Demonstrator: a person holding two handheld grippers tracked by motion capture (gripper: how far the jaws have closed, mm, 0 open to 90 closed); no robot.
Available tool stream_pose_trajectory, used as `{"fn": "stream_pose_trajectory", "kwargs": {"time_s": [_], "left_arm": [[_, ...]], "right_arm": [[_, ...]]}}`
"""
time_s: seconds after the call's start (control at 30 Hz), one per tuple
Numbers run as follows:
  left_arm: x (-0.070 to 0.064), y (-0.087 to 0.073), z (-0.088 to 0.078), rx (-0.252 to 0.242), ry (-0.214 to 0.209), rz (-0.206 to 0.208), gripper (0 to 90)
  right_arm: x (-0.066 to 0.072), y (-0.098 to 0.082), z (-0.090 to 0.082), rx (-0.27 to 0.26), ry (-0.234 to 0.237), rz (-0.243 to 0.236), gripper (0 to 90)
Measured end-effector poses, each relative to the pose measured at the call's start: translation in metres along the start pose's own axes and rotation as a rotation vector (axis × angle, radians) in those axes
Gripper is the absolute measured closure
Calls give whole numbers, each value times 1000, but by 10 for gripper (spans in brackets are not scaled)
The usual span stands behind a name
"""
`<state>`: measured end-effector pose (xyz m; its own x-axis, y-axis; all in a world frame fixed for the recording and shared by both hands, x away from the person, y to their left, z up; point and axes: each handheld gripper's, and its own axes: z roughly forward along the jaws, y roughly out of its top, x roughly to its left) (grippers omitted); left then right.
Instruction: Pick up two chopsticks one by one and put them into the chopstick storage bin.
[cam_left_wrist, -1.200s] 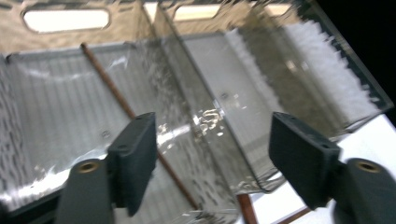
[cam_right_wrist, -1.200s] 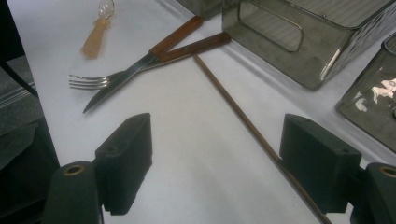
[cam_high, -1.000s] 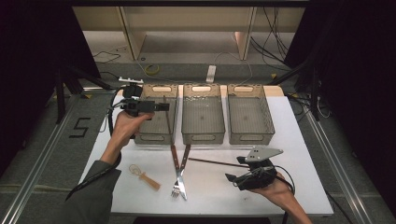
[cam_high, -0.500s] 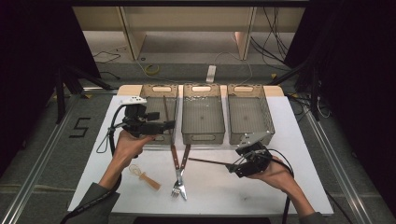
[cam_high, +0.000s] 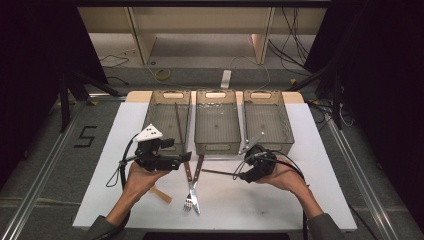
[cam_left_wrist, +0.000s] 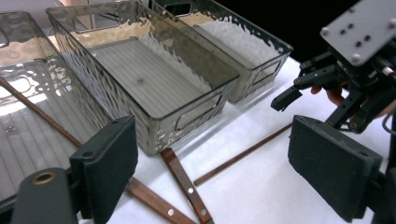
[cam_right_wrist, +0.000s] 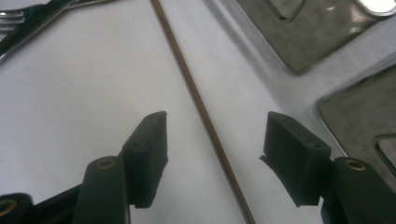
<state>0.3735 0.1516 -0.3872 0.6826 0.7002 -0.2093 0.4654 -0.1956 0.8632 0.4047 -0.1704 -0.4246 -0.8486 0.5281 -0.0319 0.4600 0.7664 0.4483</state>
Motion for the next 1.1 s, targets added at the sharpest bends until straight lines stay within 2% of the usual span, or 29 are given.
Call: {"fn": "stream_pose_trajectory", "kwargs": {"time_s": [0.07, 0.17, 0.27, 0.4, 0.53, 0.57, 0.73, 1.1], "left_arm": [[-1, -5, -1, -5, 8, 10, 153], [-4, -12, -2, -9, -2, 14, 153], [-6, -16, -4, -14, -3, 31, 153], [-7, -23, -4, -17, -6, 13, 153], [-9, -27, -5, -11, 6, 27, 153], [-9, -27, -6, -13, 4, 28, 153], [-10, -29, -8, -25, 7, 27, 153], [-9, -30, -8, -22, 8, 35, 153]], "right_arm": [[-1, 3, 4, 23, 11, 2, 430], [-3, 6, 10, 46, 20, 14, 446], [-4, 9, 14, 75, 24, 4, 465], [-5, 10, 22, 116, 33, -2, 502], [-6, 10, 29, 153, 30, -4, 554], [-8, 10, 30, 155, 37, -13, 589], [-9, 10, 32, 167, 44, -1, 627], [-9, 11, 40, 205, 38, -24, 703]]}}
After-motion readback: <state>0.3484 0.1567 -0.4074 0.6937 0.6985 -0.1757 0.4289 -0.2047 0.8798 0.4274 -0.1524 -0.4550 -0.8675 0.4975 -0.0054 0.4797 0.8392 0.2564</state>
